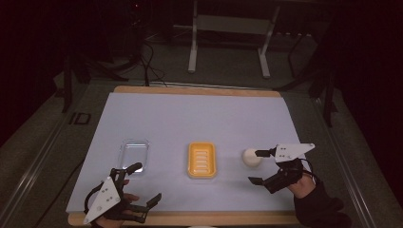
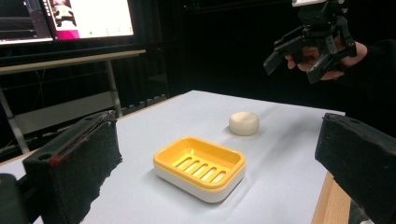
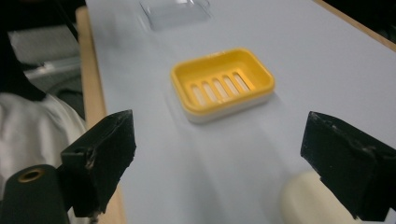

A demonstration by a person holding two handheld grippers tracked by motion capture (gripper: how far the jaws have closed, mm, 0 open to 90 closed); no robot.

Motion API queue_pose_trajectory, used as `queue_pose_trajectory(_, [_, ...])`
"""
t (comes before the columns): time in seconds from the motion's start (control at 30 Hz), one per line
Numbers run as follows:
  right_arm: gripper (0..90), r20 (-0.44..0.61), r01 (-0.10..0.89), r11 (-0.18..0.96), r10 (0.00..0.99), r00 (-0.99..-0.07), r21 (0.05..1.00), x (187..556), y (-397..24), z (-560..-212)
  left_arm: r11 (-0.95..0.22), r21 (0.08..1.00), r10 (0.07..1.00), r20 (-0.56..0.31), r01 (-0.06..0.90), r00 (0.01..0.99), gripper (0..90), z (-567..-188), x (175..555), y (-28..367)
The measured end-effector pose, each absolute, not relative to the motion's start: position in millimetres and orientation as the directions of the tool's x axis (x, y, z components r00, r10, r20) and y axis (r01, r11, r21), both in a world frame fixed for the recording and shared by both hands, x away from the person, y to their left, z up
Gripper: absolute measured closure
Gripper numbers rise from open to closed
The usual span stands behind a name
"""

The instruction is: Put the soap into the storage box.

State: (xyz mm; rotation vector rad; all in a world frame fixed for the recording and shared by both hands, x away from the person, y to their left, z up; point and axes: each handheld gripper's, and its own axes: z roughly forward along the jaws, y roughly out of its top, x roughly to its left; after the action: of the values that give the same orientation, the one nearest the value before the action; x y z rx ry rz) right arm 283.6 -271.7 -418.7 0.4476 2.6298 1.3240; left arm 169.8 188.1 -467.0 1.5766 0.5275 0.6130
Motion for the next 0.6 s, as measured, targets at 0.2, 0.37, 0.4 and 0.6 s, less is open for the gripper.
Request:
queue_pose_trajectory(0.2, [9.9, -0.002, 0.204, 0.65, 0.302, -0.953, 0.732, 288.3, -270.6, -420.5, -0.102, 0.995, 0.656, 0.082, -0.019, 0.751, 0.1, -467.1, 169.9, 187.9])
queue_pose_trajectory(0.37, [9.9, 0.014, 0.219, 0.699, 0.287, -0.958, 0.681, 292.8, -271.3, -420.9, -0.105, 0.994, 0.652, 0.083, -0.019, 0.754, 0.1, -467.3, 170.2, 187.6])
queue_pose_trajectory(0.4, [9.9, -0.004, 0.208, 0.724, 0.279, -0.96, 0.658, 292.4, -270.7, -421.0, -0.105, 0.994, 0.652, 0.083, -0.019, 0.754, 0.1, -467.3, 170.2, 187.5])
queue_pose_trajectory(0.6, [9.9, -0.025, 0.197, 0.791, 0.259, -0.966, 0.579, 293.2, -267.8, -420.7, -0.107, 0.994, 0.647, 0.083, -0.017, 0.758, 0.1, -467.6, 170.6, 187.1])
